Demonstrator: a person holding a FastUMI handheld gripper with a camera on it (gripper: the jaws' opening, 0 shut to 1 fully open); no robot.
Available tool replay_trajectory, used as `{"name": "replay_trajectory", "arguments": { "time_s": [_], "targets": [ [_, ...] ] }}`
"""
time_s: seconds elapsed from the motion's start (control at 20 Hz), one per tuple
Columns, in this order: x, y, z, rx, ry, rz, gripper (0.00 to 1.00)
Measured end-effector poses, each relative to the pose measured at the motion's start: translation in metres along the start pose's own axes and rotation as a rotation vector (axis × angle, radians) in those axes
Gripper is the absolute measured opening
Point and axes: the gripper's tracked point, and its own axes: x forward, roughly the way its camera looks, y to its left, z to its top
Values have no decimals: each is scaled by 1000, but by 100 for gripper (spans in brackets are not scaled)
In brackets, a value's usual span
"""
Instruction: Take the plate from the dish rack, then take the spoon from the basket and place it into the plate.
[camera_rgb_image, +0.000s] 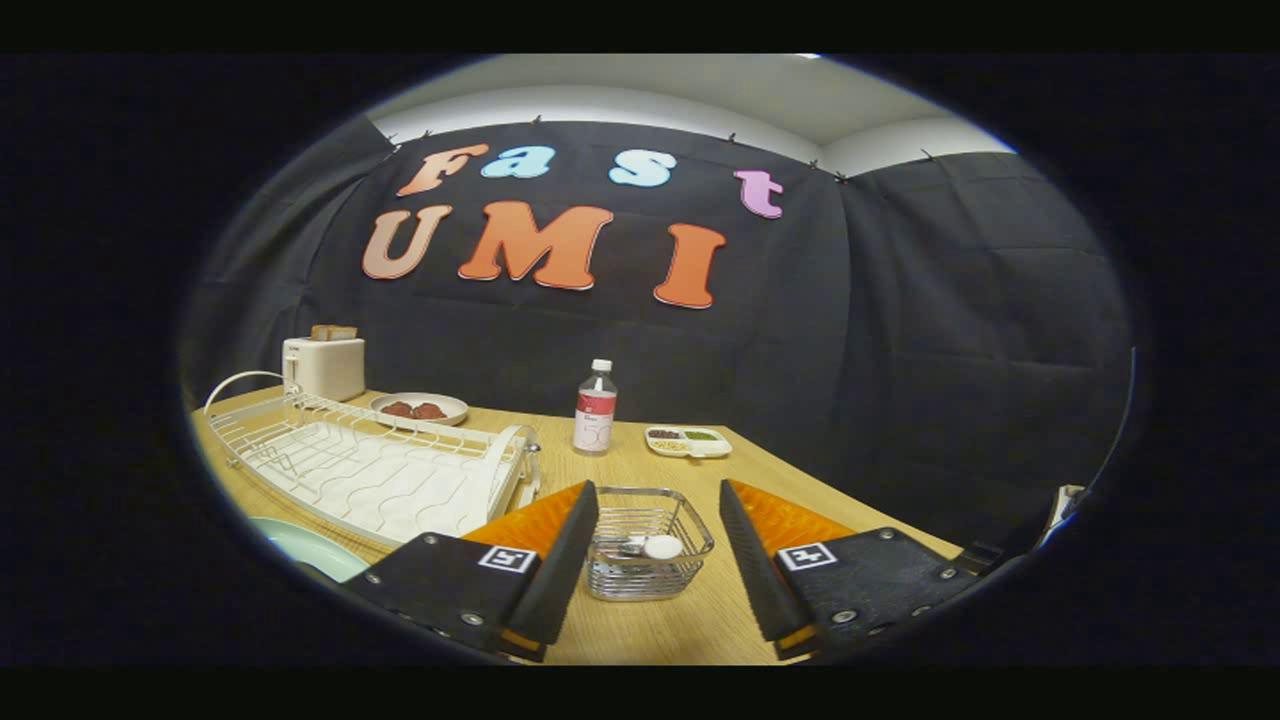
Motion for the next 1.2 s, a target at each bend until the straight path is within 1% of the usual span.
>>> {"name": "replay_trajectory", "arguments": {
  "time_s": [0.05, 0.1, 0.3, 0.4, 0.7, 1.2],
  "targets": [
    [0, 2, -2, -5, 5, 4, 66],
    [1, 2, -3, -9, 9, 3, 52],
    [2, 6, -4, -2, 14, 12, 20],
    [1, 10, -4, -2, 17, 28, 15],
    [-2, 17, 7, -19, 4, 55, 7],
    [-13, 20, 38, -47, -49, 66, 7]
  ]
}}
